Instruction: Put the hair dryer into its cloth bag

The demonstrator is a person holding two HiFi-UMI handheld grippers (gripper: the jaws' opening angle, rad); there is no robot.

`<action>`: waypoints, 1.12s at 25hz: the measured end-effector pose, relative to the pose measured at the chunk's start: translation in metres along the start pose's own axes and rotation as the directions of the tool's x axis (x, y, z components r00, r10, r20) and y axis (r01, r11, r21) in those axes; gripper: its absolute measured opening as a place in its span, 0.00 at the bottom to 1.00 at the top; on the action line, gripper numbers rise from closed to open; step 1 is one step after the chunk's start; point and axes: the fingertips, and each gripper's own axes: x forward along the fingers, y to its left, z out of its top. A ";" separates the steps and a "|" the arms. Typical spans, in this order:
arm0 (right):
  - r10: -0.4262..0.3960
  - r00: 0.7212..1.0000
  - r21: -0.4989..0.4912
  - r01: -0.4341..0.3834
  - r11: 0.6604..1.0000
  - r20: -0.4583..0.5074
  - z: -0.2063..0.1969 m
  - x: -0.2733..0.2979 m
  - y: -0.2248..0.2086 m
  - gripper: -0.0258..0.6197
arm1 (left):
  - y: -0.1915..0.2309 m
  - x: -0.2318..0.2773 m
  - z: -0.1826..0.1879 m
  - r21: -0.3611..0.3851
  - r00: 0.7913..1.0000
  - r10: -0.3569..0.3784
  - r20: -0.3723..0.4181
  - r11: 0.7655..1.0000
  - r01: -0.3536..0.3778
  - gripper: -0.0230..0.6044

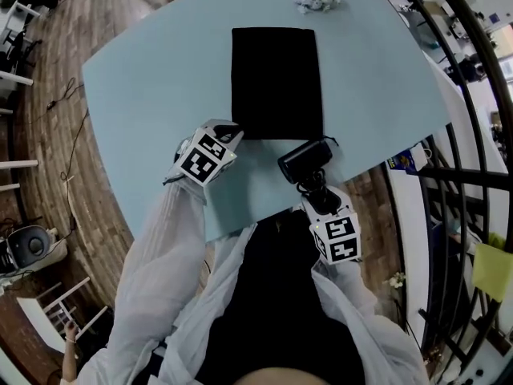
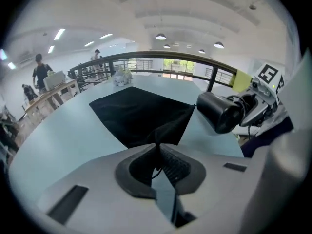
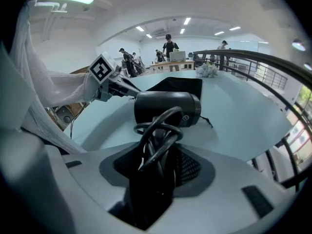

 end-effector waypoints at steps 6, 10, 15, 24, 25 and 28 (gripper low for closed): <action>0.102 0.995 -0.060 -0.102 0.993 -0.008 0.002 0.002 0.021 0.35 | -0.011 -0.016 0.008 -0.182 0.987 0.080 0.140 0.982 -0.054 0.09; 0.174 0.984 -0.112 -0.177 0.978 -0.039 -0.002 0.004 0.036 0.35 | -0.023 -0.021 0.015 -0.228 0.973 0.108 0.206 0.972 -0.060 0.09; 0.265 0.962 -0.138 -0.271 0.953 -0.066 -0.007 0.007 0.047 0.35 | -0.046 -0.034 0.029 -0.220 0.954 0.107 0.282 0.974 -0.045 0.09; 0.316 0.945 -0.149 -0.326 0.934 -0.088 0.002 0.015 0.047 0.35 | -0.082 -0.055 0.020 -0.042 0.964 0.002 0.265 0.999 0.009 0.09; 0.315 0.945 -0.146 -0.324 0.935 -0.087 0.004 0.015 0.045 0.35 | -0.085 -0.057 0.017 -0.030 0.966 -0.005 0.257 0.999 0.013 0.09; 0.304 0.949 -0.131 -0.313 0.941 -0.082 0.009 0.017 0.034 0.35 | -0.095 -0.060 0.012 -0.008 0.972 -0.011 0.235 1.000 0.013 0.09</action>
